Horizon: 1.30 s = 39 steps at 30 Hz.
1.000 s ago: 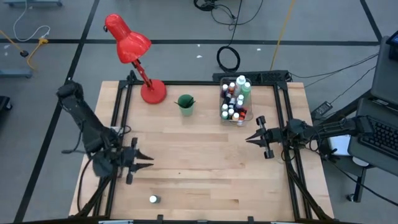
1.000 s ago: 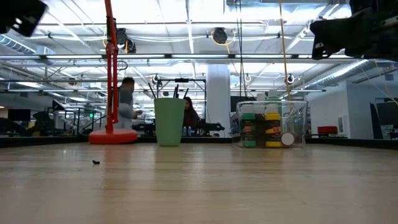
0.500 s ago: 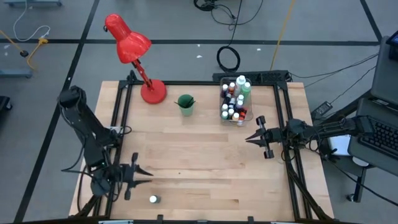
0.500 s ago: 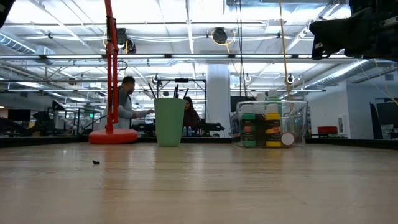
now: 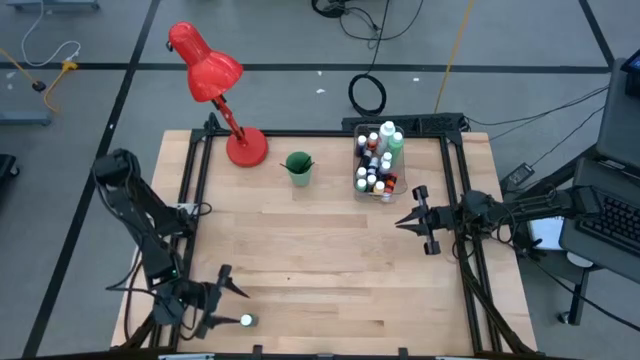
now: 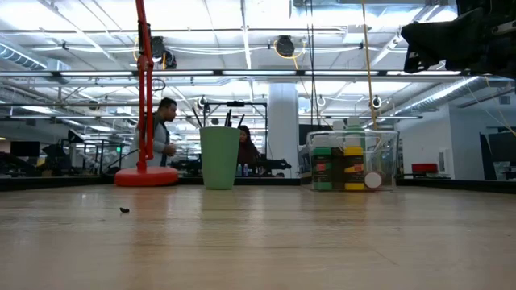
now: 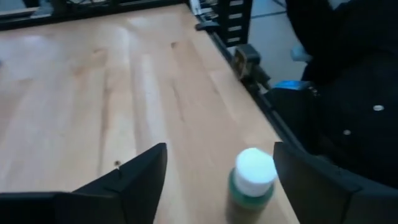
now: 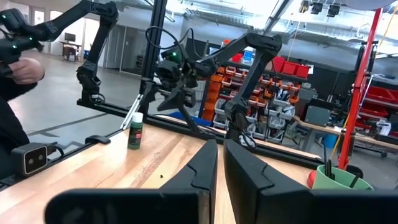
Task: Pick & Place Paint Supplies
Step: Put the dark green paint bottle into the transparent bin
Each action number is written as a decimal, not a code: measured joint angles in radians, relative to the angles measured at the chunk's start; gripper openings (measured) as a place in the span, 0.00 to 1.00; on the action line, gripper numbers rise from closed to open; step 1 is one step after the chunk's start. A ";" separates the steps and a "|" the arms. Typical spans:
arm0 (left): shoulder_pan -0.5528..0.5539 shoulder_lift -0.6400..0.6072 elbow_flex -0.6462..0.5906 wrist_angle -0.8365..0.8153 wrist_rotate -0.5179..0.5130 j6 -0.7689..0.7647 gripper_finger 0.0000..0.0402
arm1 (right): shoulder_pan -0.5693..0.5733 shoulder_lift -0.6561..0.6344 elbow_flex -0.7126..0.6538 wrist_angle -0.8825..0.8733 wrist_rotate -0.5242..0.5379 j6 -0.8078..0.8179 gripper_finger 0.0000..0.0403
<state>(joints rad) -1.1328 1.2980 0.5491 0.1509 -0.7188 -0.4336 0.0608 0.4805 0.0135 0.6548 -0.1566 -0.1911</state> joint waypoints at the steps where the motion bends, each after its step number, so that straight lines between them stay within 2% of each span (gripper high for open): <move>1: 0.000 0.008 0.000 0.017 0.008 0.003 0.75 | 0.000 0.000 0.000 0.000 0.000 -0.007 0.06; 8: 0.017 0.089 0.000 0.102 0.050 -0.036 0.78 | 0.000 0.000 0.000 0.024 0.000 -0.028 0.06; 12: 0.060 0.138 0.000 0.168 0.134 -0.047 0.77 | 0.000 0.000 0.000 0.025 0.000 -0.050 0.06; 17: 0.104 0.186 0.000 0.169 0.152 -0.056 0.77 | 0.000 0.000 0.000 0.039 0.000 -0.061 0.06; 23: 0.153 0.193 0.000 0.171 0.242 -0.058 0.75 | 0.000 0.000 0.000 0.041 0.000 -0.065 0.06; 28: 0.174 0.193 0.001 0.174 0.331 -0.058 0.61 | 0.000 0.000 0.000 0.039 -0.001 -0.060 0.06; 35: 0.180 0.191 0.003 0.182 0.370 -0.007 0.24 | 0.000 0.000 0.000 0.037 -0.001 -0.057 0.06; 39: 0.211 0.185 0.002 0.202 0.389 0.115 0.25 | 0.000 0.000 0.000 0.037 -0.001 -0.057 0.06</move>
<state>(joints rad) -0.9216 1.4825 0.5507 0.3527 -0.3302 -0.3183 0.0608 0.4801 0.0135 0.6922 -0.1574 -0.2481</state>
